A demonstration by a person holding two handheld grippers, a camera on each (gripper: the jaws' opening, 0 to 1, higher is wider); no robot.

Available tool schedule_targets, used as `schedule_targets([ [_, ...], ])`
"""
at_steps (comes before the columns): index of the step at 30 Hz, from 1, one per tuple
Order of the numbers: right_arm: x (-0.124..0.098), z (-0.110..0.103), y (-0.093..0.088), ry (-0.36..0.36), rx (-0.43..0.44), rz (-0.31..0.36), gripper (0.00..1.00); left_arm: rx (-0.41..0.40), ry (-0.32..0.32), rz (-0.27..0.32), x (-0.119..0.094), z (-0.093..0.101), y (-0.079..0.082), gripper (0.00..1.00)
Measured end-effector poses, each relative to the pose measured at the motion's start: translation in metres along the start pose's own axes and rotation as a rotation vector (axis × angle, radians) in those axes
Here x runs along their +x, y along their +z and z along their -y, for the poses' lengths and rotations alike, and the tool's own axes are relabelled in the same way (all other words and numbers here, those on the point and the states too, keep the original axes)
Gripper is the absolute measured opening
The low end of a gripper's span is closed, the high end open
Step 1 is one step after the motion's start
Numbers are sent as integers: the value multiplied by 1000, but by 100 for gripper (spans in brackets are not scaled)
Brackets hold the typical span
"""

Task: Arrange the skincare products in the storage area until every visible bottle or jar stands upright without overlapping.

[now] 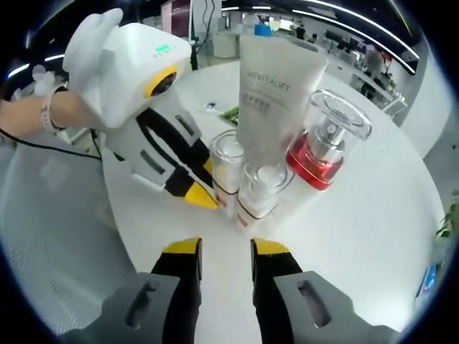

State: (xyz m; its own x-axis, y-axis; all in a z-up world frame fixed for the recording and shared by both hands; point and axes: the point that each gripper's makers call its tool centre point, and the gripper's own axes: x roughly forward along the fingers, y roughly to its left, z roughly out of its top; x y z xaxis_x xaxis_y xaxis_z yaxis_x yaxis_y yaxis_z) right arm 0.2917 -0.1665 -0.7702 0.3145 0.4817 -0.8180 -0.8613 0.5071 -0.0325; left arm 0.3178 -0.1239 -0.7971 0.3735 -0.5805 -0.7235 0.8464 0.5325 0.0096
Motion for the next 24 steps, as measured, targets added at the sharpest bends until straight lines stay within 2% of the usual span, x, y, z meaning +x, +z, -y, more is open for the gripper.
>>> schedule_targets([
  [19,1,6,2,-41,-11,1,25,-8,-8,-2,4,0,2,9],
  [21,2,9,2,-51,-10,2,23,-9,-8,-1,4,0,2,9],
  [24,0,14,5,-76,-10,19,15,-9,-9,1,4,0,2,9],
])
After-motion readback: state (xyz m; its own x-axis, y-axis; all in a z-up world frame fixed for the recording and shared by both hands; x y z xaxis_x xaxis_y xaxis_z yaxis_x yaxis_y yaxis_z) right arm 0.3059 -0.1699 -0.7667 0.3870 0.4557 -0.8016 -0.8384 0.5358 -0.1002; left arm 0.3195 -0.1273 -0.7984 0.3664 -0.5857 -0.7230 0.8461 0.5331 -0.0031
